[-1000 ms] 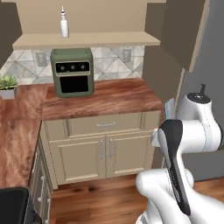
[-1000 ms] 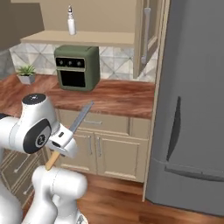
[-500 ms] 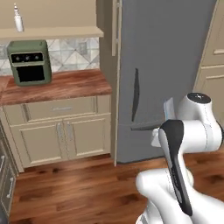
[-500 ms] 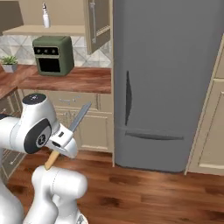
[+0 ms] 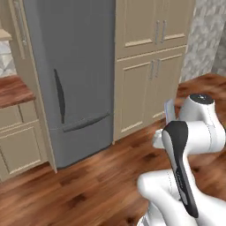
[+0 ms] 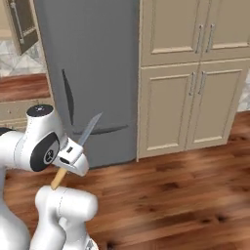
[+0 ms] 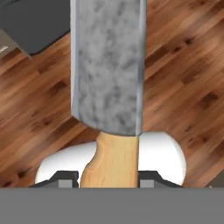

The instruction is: Move the cutting board and knife to the sink. Then move spray from the cabinet to the counter.

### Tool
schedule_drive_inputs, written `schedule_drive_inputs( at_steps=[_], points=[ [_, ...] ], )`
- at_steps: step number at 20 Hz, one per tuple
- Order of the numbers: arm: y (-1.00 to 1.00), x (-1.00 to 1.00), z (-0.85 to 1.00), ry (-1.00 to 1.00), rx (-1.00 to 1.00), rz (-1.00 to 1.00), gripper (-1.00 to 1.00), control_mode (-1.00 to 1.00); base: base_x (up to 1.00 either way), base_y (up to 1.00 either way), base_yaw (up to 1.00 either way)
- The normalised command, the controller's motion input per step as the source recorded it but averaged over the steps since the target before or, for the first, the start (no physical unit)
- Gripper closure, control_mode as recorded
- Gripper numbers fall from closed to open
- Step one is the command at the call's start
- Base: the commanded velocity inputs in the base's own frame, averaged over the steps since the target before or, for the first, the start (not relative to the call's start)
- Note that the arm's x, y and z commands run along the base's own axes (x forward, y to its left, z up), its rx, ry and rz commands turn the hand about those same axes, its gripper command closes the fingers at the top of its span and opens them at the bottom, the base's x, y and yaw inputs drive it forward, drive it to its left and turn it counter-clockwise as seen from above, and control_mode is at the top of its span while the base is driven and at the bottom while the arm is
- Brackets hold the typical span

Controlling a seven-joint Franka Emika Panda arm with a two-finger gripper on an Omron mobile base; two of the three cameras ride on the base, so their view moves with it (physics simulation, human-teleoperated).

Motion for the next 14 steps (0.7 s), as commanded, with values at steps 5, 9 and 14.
schedule_drive_inputs(
  at_steps=[5,9,14],
  points=[
    [0.0,0.0,0.0,0.0,0.0,0.0,1.0,1.0,-0.45,-0.18,-0.75],
    [0.0,0.0,0.0,0.0,0.0,0.0,1.0,1.0,-0.34,-0.16,-0.62],
    [0.0,0.0,0.0,0.0,0.0,0.0,1.0,1.0,-0.34,-0.06,-0.47]
  ],
)
